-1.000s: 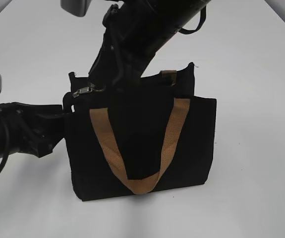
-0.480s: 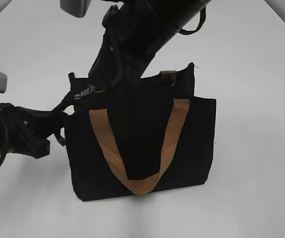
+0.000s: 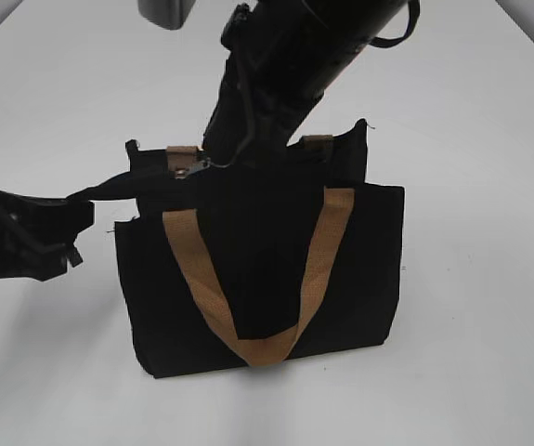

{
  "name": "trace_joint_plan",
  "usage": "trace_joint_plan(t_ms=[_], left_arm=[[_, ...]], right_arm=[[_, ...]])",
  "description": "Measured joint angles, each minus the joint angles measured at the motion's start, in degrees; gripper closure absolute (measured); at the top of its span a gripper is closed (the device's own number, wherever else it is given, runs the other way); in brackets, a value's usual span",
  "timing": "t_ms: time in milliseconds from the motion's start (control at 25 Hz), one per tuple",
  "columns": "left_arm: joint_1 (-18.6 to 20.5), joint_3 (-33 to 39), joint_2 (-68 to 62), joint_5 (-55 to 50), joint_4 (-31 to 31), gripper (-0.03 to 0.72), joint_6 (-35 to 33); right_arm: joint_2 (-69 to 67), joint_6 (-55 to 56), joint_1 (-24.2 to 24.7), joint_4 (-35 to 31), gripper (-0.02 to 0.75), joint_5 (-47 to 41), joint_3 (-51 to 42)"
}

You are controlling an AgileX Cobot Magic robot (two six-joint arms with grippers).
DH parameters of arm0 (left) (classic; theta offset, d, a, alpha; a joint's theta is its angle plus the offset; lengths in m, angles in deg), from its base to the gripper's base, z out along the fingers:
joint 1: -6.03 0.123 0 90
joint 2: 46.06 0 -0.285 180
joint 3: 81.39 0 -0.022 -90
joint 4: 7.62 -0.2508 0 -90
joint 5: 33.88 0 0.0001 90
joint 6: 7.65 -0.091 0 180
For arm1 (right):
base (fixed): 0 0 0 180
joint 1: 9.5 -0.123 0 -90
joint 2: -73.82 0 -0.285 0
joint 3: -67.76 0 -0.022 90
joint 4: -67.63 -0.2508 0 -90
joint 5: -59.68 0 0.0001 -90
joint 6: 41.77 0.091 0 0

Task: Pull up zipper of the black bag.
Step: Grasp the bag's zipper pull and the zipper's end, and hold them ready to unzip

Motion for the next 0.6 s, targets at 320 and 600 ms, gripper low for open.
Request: trace_joint_plan(t_ms=[320,600], left_arm=[[0.0,0.0,0.0,-1.5,0.9,0.689,0.3],[0.0,0.0,0.0,-1.9,1.0,0.689,0.5]], right_arm=[[2.3,13.3,0.8,11.2,0.738,-5.0,0.0],[3.2,23.5,7.1,12.8,0.738,-11.1,0.0]])
